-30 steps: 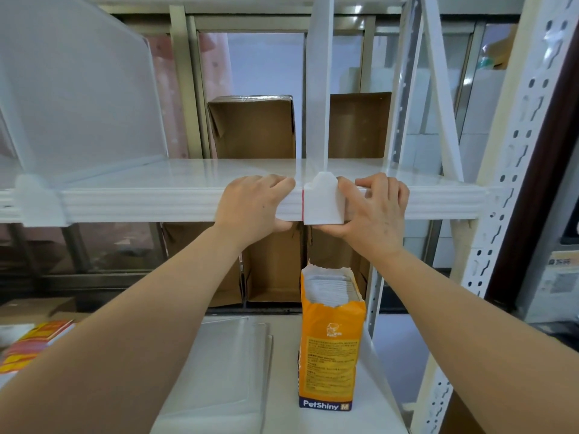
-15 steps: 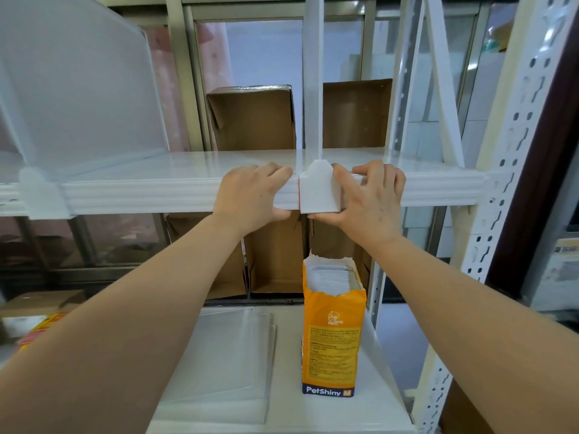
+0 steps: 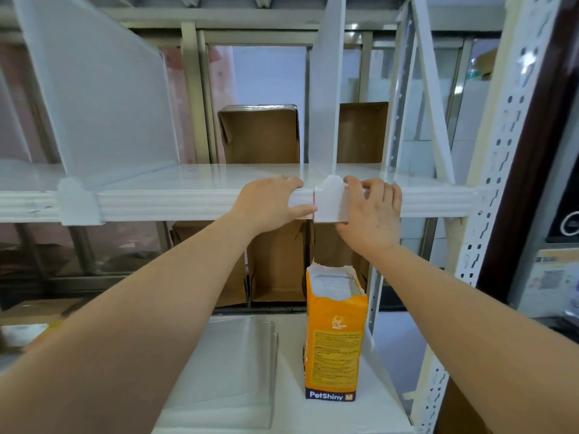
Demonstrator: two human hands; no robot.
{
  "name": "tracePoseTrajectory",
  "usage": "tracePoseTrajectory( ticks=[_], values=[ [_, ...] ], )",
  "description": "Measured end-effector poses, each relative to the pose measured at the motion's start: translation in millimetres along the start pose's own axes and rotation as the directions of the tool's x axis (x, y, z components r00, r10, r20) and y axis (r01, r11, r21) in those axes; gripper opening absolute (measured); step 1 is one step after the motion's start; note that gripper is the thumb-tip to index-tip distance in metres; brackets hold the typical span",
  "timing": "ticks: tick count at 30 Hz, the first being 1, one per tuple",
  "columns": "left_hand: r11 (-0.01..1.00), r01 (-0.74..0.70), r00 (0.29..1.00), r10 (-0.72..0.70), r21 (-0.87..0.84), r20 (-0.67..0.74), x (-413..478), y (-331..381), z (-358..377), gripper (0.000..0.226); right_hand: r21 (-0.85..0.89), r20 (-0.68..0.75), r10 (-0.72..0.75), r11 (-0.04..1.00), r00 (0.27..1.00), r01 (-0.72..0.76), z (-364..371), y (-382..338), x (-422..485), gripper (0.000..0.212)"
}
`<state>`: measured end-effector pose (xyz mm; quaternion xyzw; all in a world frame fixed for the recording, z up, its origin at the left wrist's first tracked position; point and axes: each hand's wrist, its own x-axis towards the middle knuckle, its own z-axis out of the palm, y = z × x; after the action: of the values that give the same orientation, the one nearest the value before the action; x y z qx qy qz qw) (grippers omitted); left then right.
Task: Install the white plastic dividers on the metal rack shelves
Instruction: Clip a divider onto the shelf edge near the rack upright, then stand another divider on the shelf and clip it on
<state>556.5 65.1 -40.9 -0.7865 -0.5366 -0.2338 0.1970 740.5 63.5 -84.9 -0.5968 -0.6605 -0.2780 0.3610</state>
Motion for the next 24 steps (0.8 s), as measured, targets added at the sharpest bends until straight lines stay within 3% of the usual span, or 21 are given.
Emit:
tracePoseTrajectory(
  ticks=[4, 6, 9, 12, 19, 24],
  values=[
    [0.991, 0.021, 0.999, -0.024, -0.135, -0.027, -8, -5, -12, 0.038, 0.125, 0.110, 0.072, 0.988, 0.991, -0.086, -22, -27, -1, 0.090],
    [0.961, 0.041, 0.998, -0.051, -0.273, -0.028, -17, -13, -23, 0.029, 0.172, 0.023, 0.034, 0.984, 0.999, -0.037, -33, -49, 1, 0.077],
    [0.901, 0.044, 0.999, -0.048, -0.433, 0.002, -37, -27, -52, 0.018, 0.203, -0.118, -0.176, 0.959, 0.977, 0.197, -49, -97, 7, 0.044],
    [0.876, 0.100, 0.995, -0.090, -0.471, 0.043, -63, -60, -80, 0.021, 0.327, -0.085, -0.304, 0.891, 0.949, 0.315, -64, -162, 9, 0.028],
    [0.528, 0.334, 0.929, -0.326, -0.781, 0.176, -153, -182, -116, 0.025, 0.544, -0.014, -0.364, 0.779, 0.931, 0.312, -55, -308, -3, 0.028],
    [0.409, 0.507, 0.795, -0.562, -0.758, 0.228, -223, -267, -128, 0.020, 0.631, 0.013, -0.471, 0.688, 0.882, 0.358, -31, -416, -21, 0.025]
  ],
)
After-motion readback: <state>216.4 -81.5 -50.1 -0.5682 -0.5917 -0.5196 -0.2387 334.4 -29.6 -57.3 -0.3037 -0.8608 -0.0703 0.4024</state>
